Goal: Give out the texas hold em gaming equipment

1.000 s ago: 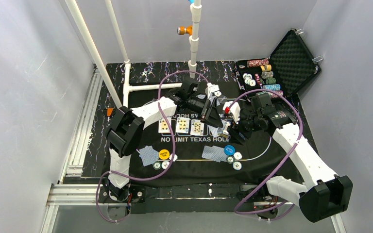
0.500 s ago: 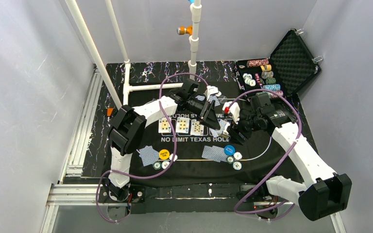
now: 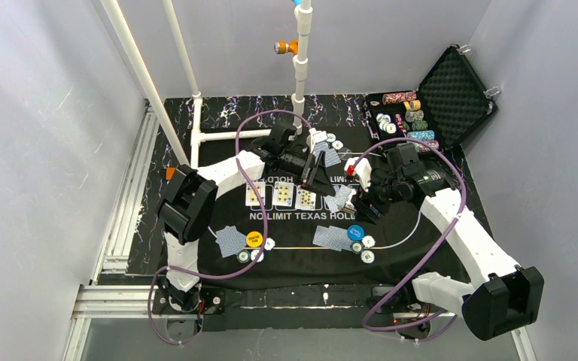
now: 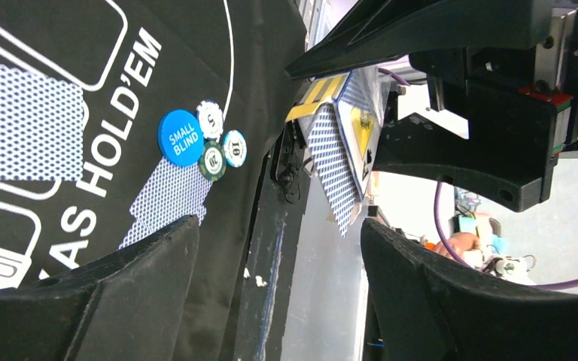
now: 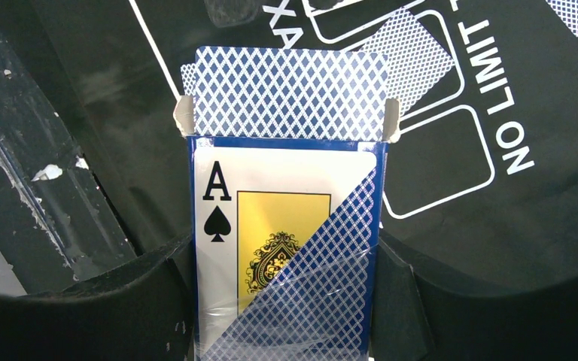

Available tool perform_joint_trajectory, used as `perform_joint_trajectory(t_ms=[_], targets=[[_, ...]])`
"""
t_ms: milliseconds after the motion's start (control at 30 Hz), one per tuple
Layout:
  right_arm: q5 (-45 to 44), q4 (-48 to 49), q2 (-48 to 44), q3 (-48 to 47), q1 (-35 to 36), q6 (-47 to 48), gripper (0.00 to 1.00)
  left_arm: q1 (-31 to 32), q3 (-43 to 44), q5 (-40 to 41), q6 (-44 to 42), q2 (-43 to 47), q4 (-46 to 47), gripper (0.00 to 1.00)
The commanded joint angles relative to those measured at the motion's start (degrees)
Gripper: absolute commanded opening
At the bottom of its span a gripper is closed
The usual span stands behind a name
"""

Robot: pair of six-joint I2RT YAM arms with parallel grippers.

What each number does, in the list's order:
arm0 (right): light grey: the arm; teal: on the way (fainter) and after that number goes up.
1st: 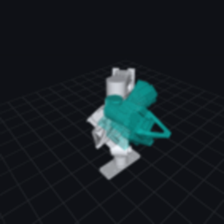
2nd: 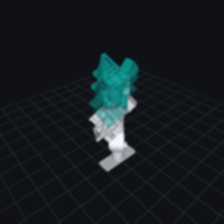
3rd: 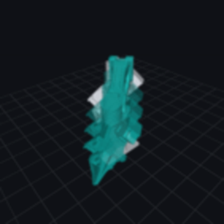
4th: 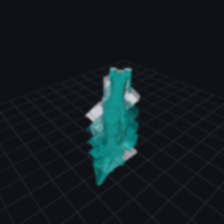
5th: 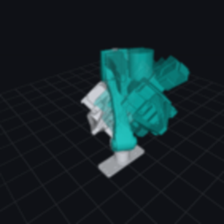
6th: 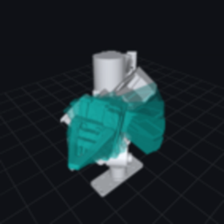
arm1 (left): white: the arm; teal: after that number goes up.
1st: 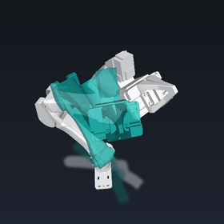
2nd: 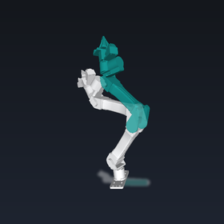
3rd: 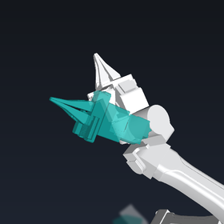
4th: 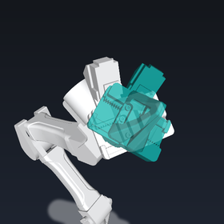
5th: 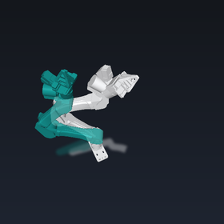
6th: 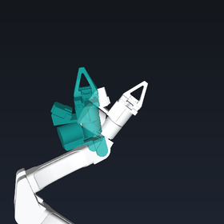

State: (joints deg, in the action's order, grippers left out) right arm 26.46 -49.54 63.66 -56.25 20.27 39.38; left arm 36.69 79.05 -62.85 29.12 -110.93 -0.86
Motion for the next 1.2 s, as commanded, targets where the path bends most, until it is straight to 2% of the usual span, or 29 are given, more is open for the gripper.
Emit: perform_joint_trajectory(t_ms=[0, 100, 400, 567, 867, 967, 1067, 1167], targets=[[1.3, 1.7, 0.1, -2.3, 0.2, 0.2, 0.01, 1.7, 0.3, 0.8, 0.0, 4.2, 2.8, 0.78], [2.9, 1.7, -0.1, -2.6, 0.2, 0.4, 0.01, 2.6, 2.2, 0.3, 2.2, 1.6, 2.9, 0.78], [4.9, 1.3, -0.1, -3.2, 0.3, 1.1, 0.01, 2.8, 4.8, -4.6, 10.2, -4.8, 3.3, 0.7], [4.1, 1.7, -0.5, -3.2, 0.3, 1.1, 0.01, 2.2, 3.3, -4.7, 11.3, -4.5, 3.3, 0.65], [2.4, 1.9, -0.5, -1.6, 0.3, 1.3, 0.01, 0.2, 1.4, -3.5, 8.6, -1.5, 3.3, 0.47], [1.7, 1.9, -0.1, -1.2, 0.3, 1.3, 0.01, 0.0, 1.0, -3.1, 7.6, -0.1, 3.4, 0.44], [1.0, 2.3, 0.3, -1.0, 0.3, 1.1, 0.01, 0.0, 0.6, -2.7, 6.3, 1.5, 3.5, 0.45], [0.5, 2.5, 0.7, -1.1, 0.3, 0.9, 0.01, 0.0, -0.2, -1.7, 5.0, 3.4, 3.7, 0.6]])
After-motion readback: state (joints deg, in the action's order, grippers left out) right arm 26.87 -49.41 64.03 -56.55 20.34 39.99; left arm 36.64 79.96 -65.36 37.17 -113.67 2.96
